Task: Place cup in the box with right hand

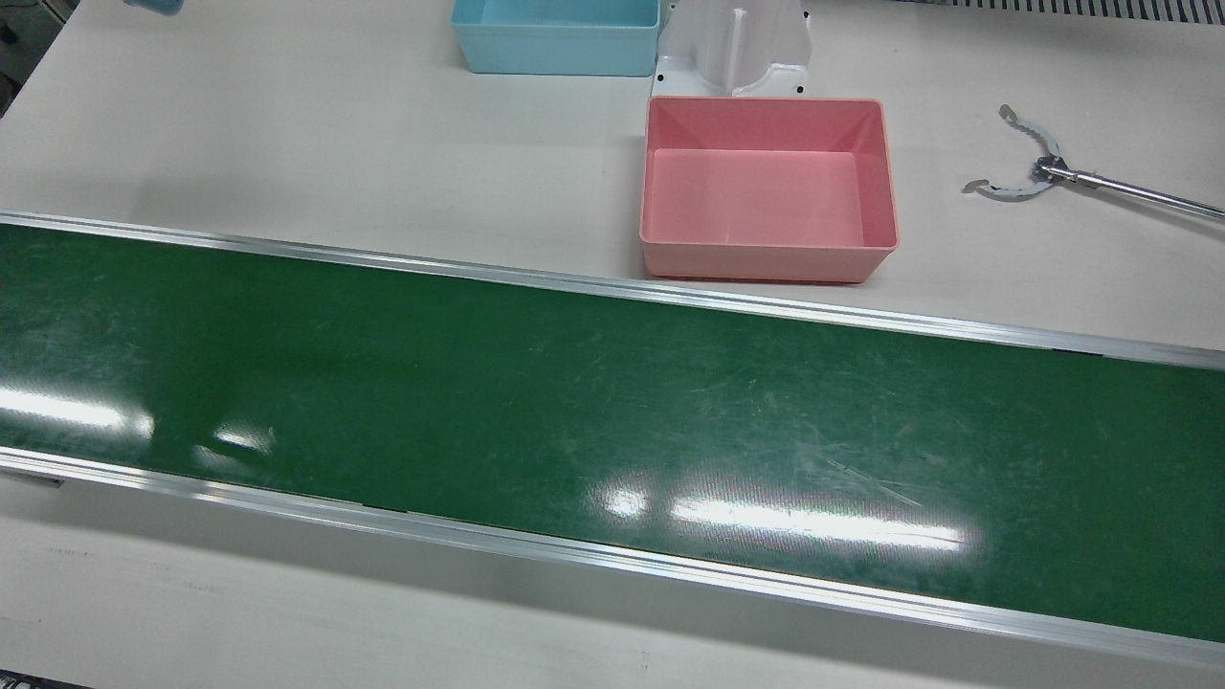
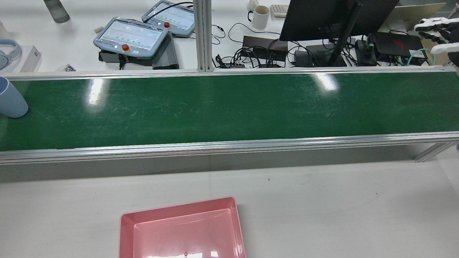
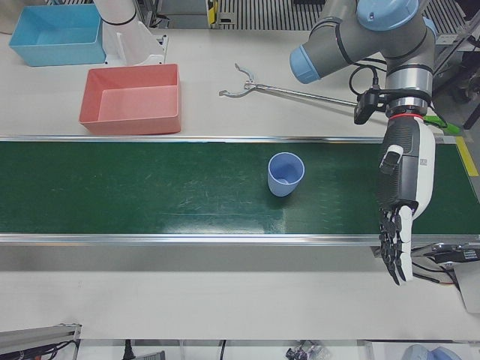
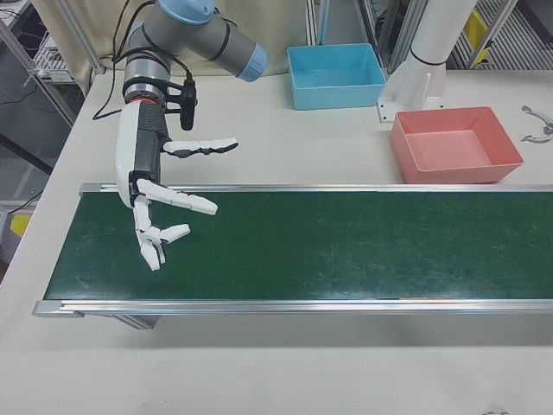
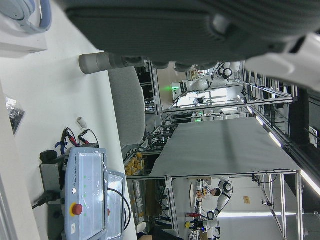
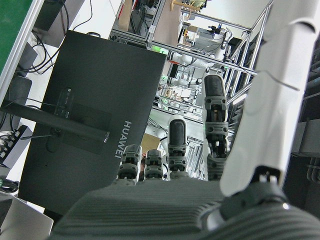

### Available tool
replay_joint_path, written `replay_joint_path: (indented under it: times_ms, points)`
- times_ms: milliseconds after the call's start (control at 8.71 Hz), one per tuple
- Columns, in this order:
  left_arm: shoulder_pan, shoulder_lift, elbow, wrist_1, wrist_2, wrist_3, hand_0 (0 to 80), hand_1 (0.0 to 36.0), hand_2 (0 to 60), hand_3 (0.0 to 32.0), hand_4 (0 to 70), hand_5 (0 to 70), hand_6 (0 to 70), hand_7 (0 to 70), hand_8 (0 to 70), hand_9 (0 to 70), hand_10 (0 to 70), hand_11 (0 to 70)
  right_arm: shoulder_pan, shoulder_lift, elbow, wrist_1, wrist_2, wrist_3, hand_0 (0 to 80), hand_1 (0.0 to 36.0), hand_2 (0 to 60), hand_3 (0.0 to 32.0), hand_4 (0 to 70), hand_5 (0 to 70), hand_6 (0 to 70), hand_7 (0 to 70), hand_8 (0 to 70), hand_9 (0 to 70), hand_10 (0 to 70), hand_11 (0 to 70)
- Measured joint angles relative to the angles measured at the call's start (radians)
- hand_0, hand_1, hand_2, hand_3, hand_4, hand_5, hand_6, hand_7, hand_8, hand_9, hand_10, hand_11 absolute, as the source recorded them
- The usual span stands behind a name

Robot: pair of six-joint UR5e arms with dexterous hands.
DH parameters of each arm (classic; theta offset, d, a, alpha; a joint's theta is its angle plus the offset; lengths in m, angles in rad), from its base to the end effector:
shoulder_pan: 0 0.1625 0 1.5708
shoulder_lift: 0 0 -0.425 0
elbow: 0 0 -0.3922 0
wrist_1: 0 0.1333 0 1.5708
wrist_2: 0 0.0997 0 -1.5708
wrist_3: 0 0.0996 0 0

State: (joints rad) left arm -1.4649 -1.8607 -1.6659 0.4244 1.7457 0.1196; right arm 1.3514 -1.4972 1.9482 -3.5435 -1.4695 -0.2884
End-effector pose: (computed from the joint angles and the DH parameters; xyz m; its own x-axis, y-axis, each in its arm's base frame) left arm -0.0541 -0.5881 0.5260 -0.9535 -0.2797 -0.1124 0.1188 -0.0058 -0.9929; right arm 0.0337 -0.5076 0.5101 -0.9550 0.0994 0.2793 -0.2722 0.0795 -0.9590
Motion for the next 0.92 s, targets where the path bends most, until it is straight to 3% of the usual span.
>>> replay_joint_path:
  times_ms: [918]
  points:
    - [0.000, 0.000, 0.000, 0.001, 0.000, -0.001, 0.0, 0.0, 0.0, 0.0, 0.0, 0.0, 0.0, 0.0, 0.0, 0.0, 0.0, 0.0, 0.000, 0.000, 0.000, 0.000, 0.000, 0.000, 57.2, 12.4, 0.0, 0.0, 43.3, 5.5, 12.8, 54.6, 4.0, 14.7, 8.9, 14.5]
